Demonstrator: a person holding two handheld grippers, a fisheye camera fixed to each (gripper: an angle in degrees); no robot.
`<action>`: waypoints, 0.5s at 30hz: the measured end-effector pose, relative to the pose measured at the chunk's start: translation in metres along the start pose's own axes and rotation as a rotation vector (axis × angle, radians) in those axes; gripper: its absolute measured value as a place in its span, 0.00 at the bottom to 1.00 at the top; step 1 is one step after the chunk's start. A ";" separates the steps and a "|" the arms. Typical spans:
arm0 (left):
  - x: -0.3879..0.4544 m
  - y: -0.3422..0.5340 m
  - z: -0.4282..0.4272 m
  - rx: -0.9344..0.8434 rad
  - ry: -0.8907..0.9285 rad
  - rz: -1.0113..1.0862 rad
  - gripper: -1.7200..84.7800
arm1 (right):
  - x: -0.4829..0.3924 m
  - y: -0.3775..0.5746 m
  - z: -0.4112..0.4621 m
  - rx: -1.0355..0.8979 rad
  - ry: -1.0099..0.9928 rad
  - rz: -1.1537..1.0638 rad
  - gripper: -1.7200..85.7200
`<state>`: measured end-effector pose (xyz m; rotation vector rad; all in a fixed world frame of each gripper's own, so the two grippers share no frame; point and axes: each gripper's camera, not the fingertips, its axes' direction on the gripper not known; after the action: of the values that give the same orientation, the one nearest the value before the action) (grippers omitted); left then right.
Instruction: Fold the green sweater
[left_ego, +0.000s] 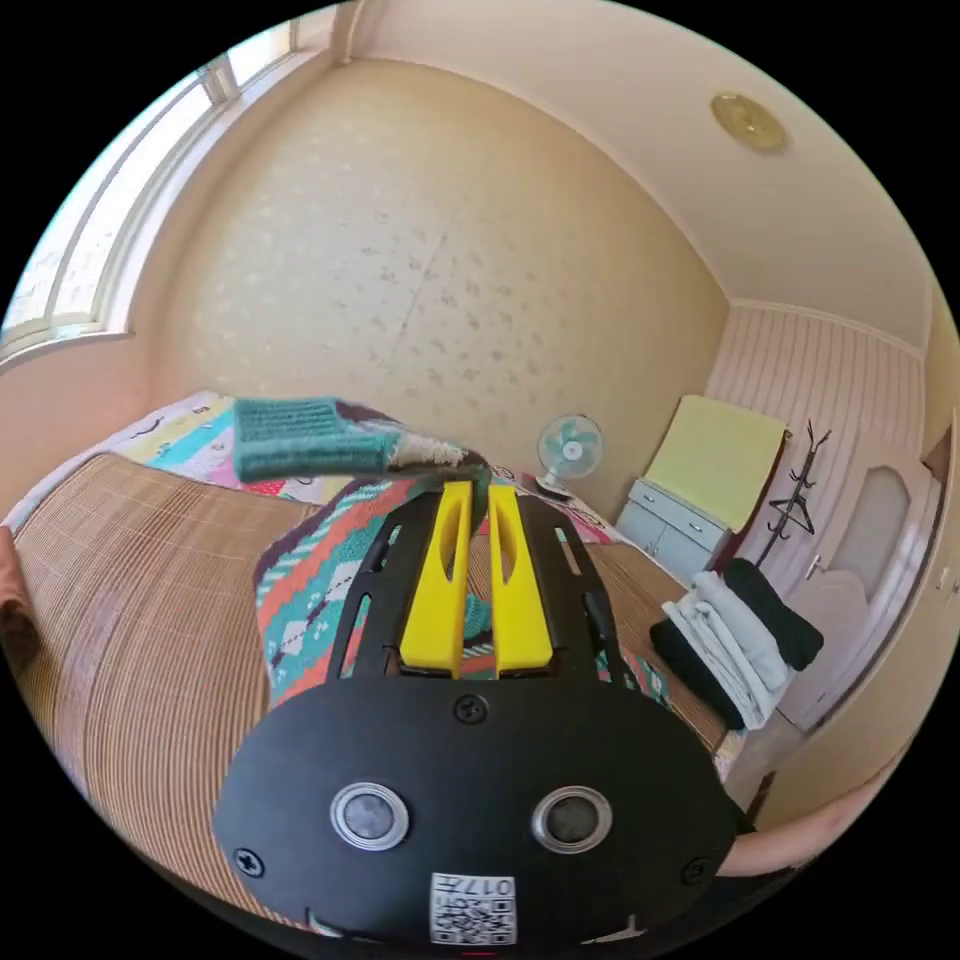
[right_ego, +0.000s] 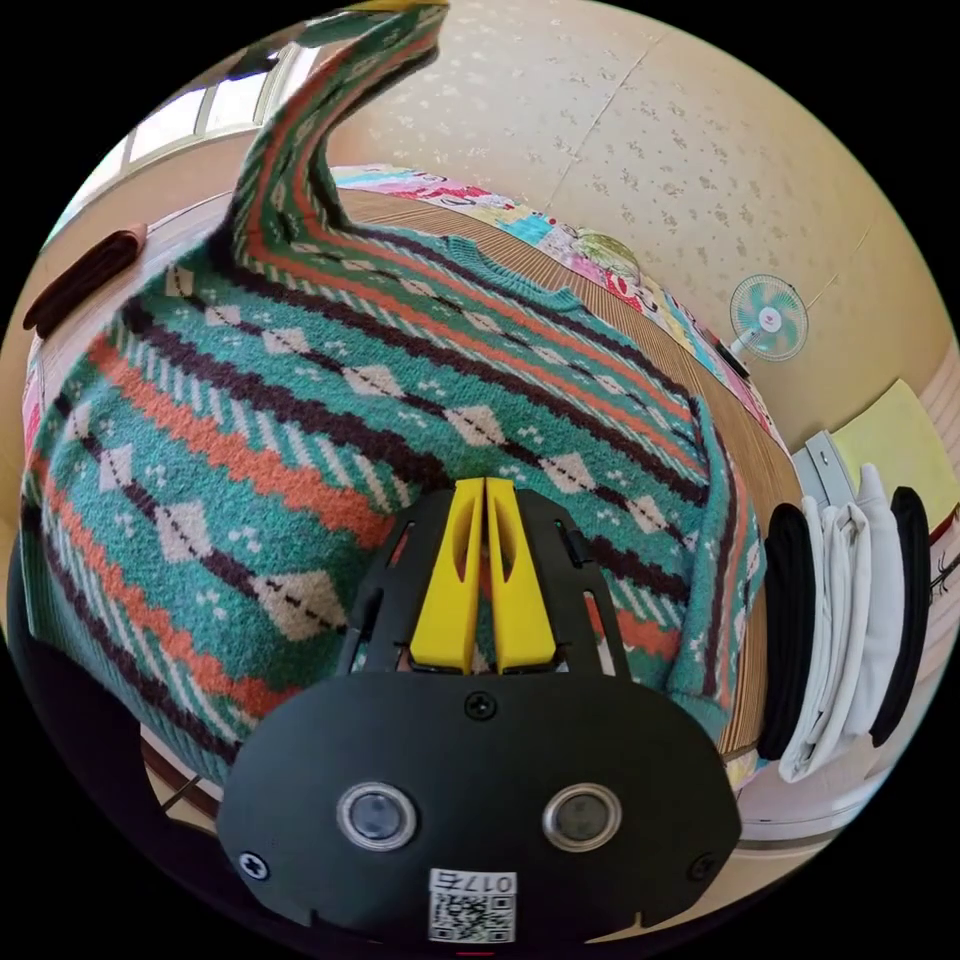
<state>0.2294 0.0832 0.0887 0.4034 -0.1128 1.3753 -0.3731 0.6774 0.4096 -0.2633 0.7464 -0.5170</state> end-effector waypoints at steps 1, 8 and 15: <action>0.017 0.008 0.024 -0.054 0.016 0.013 0.07 | 0.005 0.000 -0.001 0.000 -0.022 0.013 0.02; 0.051 0.123 0.159 -0.491 0.110 -0.112 0.10 | 0.039 0.000 -0.005 0.003 -0.163 0.083 0.02; 0.008 0.151 0.045 -0.550 -0.383 -0.101 0.11 | 0.064 -0.004 -0.011 0.011 -0.239 0.118 0.02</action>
<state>0.0917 0.0964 0.1650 0.1989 -0.7577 1.0981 -0.3423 0.6398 0.3666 -0.2633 0.5232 -0.3698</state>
